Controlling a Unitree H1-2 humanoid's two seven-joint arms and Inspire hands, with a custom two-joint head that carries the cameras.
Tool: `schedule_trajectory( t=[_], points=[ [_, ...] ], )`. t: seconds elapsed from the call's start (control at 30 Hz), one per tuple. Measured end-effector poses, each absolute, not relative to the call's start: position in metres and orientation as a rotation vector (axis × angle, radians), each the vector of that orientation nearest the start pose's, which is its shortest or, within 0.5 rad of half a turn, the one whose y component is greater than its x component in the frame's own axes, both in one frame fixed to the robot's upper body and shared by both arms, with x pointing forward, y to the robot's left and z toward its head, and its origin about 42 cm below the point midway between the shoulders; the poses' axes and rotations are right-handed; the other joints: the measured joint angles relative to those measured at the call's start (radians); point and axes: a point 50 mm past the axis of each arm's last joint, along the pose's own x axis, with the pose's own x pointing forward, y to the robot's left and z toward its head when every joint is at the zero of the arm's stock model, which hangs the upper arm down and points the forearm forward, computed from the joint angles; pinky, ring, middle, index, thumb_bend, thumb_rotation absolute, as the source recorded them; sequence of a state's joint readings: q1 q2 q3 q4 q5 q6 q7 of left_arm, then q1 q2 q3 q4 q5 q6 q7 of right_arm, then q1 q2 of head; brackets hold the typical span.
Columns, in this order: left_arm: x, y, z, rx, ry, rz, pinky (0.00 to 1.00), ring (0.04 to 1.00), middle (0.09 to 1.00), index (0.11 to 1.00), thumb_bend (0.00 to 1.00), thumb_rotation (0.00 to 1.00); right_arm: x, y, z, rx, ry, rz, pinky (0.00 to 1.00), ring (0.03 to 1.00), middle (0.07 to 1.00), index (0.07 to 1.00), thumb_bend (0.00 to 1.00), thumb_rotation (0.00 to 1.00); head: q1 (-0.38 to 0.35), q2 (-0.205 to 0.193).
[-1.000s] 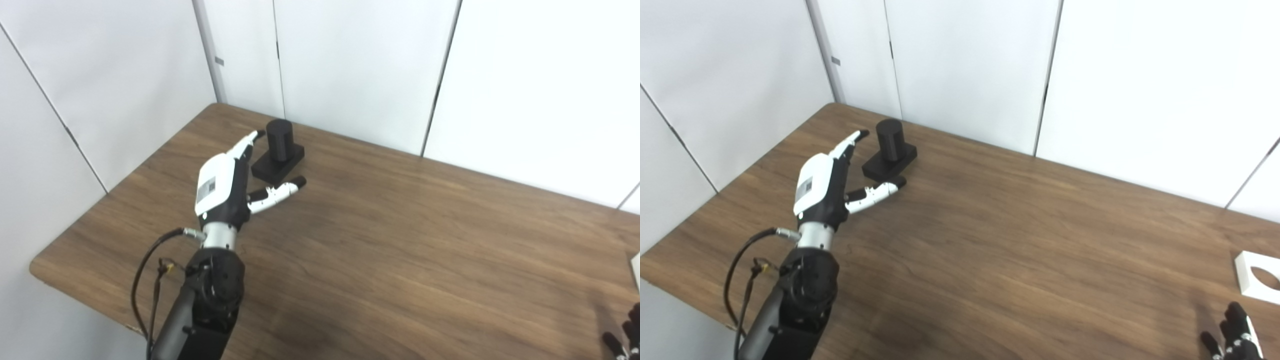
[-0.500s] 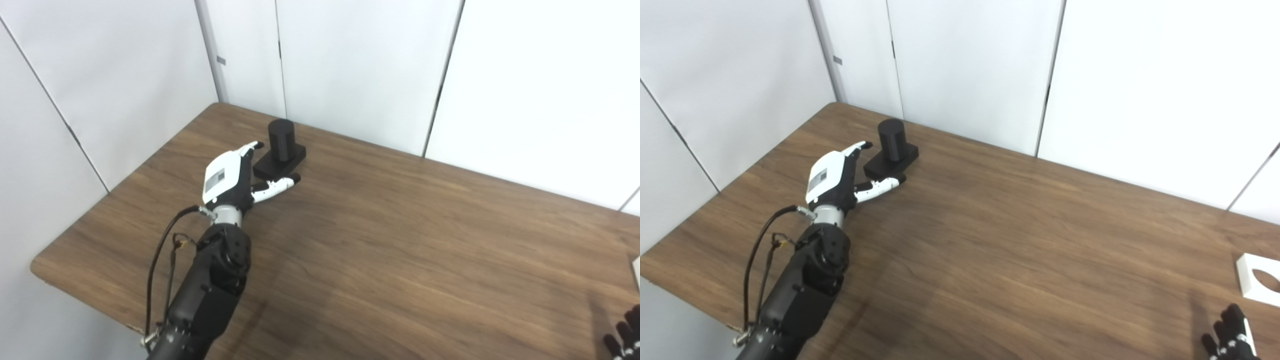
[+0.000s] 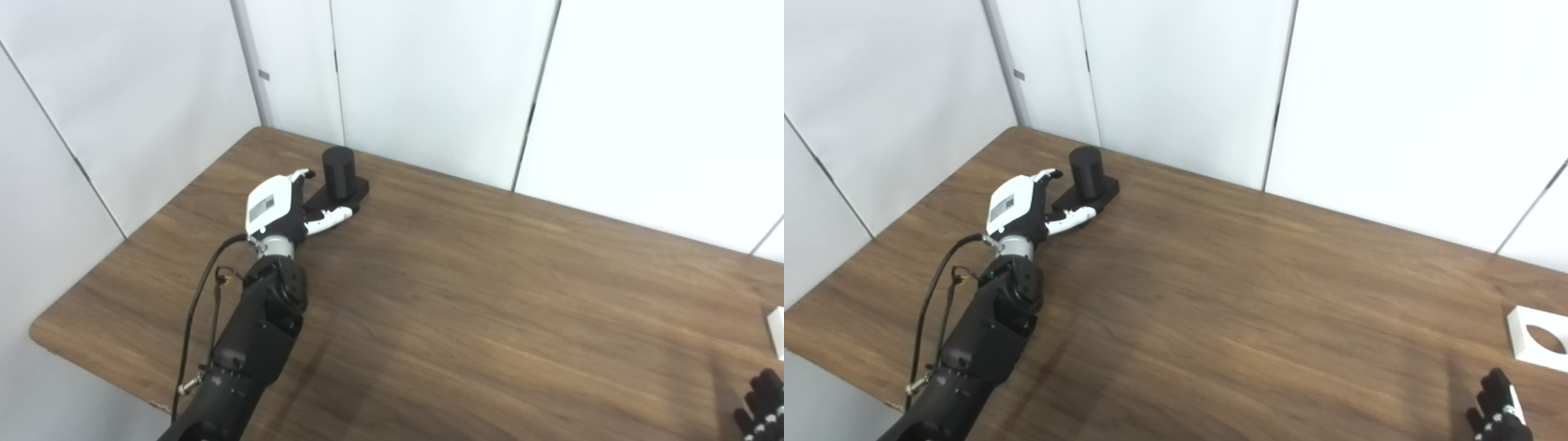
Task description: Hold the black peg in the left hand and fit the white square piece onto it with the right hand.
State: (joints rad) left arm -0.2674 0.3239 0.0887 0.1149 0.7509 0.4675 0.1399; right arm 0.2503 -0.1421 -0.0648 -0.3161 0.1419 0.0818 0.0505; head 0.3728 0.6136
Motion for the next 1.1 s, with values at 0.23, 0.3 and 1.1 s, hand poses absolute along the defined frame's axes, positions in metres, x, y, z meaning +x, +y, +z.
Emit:
schedule_trajectory(
  t=[0.23, 0.3, 1.1],
  points=[
    [0.367, 0.363, 0.159, 1.032, 0.256, 0.511, 0.93, 0.876, 0.873, 0.839, 0.91, 0.62, 0.198, -0.274, 0.126, -0.041, 0.008, -0.029, 1.0, 1.0, 0.98, 0.957, 0.59, 1.0, -0.002, 0.002],
    [0.368, 0.363, 0.16, 1.04, 0.254, 0.512, 0.92, 0.873, 0.868, 0.834, 0.91, 0.62, 0.198, -0.273, 0.127, -0.057, 0.01, -0.029, 1.0, 1.0, 0.979, 0.954, 0.59, 1.0, -0.008, 0.002],
    [0.38, 0.363, 0.138, 1.118, 0.353, 0.483, 0.94, 0.897, 0.87, 0.786, 0.89, 0.61, 0.196, -0.271, 0.131, -0.064, 0.022, -0.028, 1.0, 1.0, 0.993, 0.967, 0.48, 1.0, -0.031, -0.006]
  ],
)
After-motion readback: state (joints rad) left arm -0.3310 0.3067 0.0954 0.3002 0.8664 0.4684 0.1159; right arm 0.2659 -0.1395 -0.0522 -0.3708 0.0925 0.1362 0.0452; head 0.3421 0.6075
